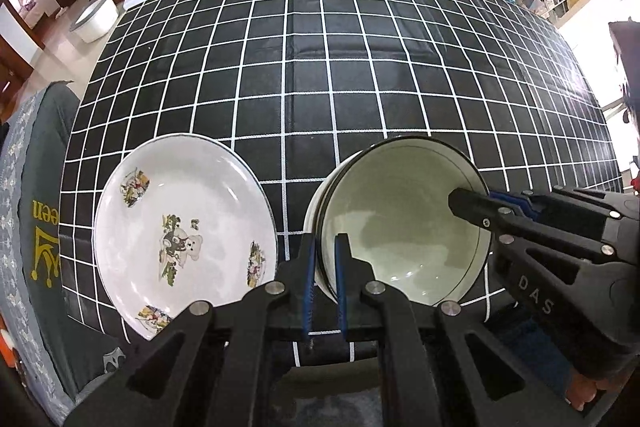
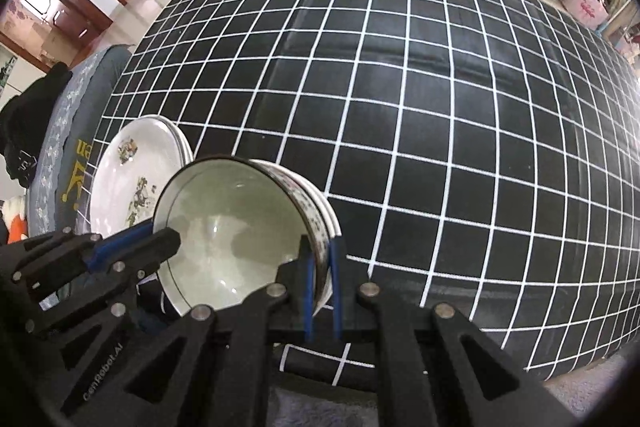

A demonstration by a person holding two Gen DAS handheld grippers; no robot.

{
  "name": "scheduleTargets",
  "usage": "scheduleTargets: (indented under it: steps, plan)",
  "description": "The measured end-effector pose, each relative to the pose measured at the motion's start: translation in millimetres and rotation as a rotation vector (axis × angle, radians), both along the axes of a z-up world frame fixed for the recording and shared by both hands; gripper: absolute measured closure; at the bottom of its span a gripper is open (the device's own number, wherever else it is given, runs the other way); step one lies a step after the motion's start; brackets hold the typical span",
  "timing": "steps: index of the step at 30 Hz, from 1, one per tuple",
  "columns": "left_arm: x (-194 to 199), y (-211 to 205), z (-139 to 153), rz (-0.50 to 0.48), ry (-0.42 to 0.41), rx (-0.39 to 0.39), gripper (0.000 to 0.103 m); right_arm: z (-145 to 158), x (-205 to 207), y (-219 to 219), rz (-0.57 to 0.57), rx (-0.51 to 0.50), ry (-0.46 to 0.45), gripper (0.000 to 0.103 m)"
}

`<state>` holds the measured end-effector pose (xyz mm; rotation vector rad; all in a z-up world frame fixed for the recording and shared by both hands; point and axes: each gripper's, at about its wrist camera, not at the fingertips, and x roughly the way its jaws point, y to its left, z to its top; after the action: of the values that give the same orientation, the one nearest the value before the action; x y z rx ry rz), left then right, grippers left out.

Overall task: Organize plates and bowls
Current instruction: 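Carry the patterned bowl into the white bowls and open the left tool, then grip the rim of the nested bowl stack with the left tool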

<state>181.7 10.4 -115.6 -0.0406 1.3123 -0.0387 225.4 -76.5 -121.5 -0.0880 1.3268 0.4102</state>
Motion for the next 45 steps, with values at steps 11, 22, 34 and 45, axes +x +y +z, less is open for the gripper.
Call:
scheduleTargets:
  steps: [11,22,34,45]
  plan:
    - [-3.9,3.8,-4.1,-0.005,-0.008,-0.016,0.095,-1.7,-4.6,11.8,0.045,-0.047,-0.056,0.093]
    - [-11.8,3.6,14.7,-0.025,-0.055,-0.083,0.074,23.2,-4.4,-5.9,0.007,-0.002,-0.124,0.04]
    - [-21.3,14.4,31.0,-0.017,-0.072,-0.106,0.062,43.5,-16.7,-26.7,-0.063,-0.019,-0.178,0.025]
    - [-23.4,29.3,9.3,-0.056,-0.047,-0.174,0.042,17.2,-28.0,-24.9,-0.144,0.052,-0.095,0.023]
